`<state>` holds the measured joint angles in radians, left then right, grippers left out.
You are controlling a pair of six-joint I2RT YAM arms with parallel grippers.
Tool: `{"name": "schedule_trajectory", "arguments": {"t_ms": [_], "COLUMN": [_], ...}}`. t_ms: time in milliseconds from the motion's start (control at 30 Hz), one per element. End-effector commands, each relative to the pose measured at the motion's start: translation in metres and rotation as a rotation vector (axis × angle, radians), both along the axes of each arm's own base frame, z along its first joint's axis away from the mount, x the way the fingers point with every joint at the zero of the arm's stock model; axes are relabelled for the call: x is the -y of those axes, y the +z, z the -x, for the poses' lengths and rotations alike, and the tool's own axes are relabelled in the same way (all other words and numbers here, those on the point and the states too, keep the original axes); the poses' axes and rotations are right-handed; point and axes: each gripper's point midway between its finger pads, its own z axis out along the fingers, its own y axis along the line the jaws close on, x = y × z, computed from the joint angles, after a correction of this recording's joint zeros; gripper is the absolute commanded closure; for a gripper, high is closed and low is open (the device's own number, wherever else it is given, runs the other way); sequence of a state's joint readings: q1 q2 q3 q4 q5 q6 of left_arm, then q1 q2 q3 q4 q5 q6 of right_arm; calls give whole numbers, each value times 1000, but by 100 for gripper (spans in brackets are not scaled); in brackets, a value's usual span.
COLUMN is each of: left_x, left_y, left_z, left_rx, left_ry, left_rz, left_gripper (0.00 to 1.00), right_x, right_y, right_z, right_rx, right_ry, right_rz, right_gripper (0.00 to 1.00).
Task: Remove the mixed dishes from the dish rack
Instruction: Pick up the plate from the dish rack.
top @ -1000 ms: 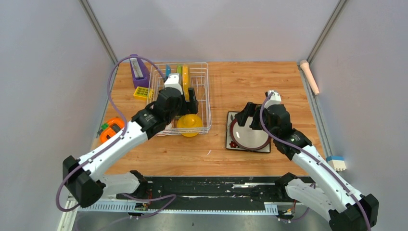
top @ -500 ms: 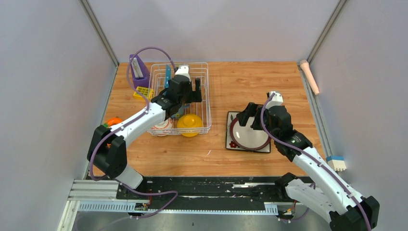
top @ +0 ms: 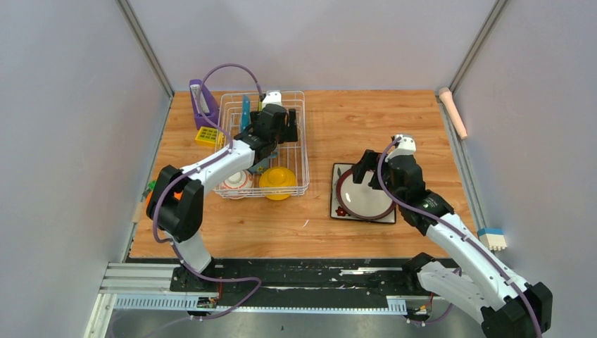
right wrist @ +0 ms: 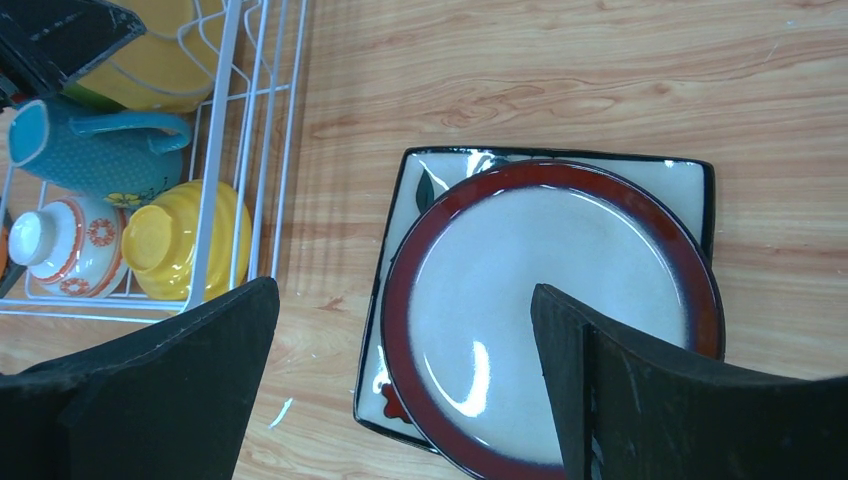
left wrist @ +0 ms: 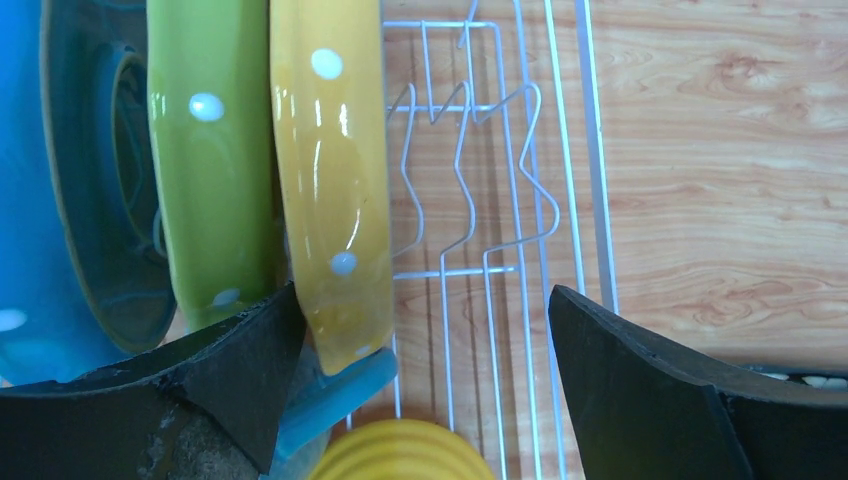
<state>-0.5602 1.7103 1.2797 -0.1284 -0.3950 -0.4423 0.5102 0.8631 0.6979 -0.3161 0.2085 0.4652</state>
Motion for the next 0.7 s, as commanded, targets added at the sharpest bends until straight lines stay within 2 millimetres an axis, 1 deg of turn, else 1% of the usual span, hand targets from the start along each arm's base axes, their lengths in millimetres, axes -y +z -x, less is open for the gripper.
{"name": "schedule_trajectory", "arguments": {"t_ms": [0,33,67,100,133,200,333,367,400,433,467,500,533,567,667], "left_x": [2,3,4,5,3,3,1,1,1,0,1,-1,0,0,-1], "left_y": [25,28,25,28,26,27,35,34,39,35,38,33,35,29,21], "left_z": [-25,-27,-30,-33,-36,-41,-53,-55,-58,-61,-65,-68,-70,-73,-79], "left_rx": [89,97,94,104,103,110,135,136,146,139,145,133,128,114,86], "left_ry": [52,51,53,57,66,78,87,87,83,84,76,74,58,46,39], "left_rz": [35,39,36,37,29,25,19,13,7,-4,-10,-21,-22,-21,-10], "left_gripper": [3,3,4,5,6,7,7,7,8,8,8,8,9,10,12], "right_x": [2,2,2,2,3,5,8,8,9,10,12,13,14,14,16], "right_y": [1,-1,-1,-2,-3,-4,-4,-4,-4,-5,-5,-6,-7,-7,-9], "right_z": [-9,-9,-10,-11,-11,-12,-13,-13,-13,-13,-14,-15,-15,-15,-15], "right_rx": [22,18,17,14,13,13,16,17,17,17,17,17,16,16,13], "right_ry": [-22,-23,-26,-29,-33,-42,-56,-59,-63,-68,-75,-80,-84,-87,-95], "right_rz": [28,32,35,38,43,50,55,58,61,65,70,76,80,83,89], "right_gripper": [0,0,0,0,0,0,0,0,0,0,0,0,0,0,0]}}
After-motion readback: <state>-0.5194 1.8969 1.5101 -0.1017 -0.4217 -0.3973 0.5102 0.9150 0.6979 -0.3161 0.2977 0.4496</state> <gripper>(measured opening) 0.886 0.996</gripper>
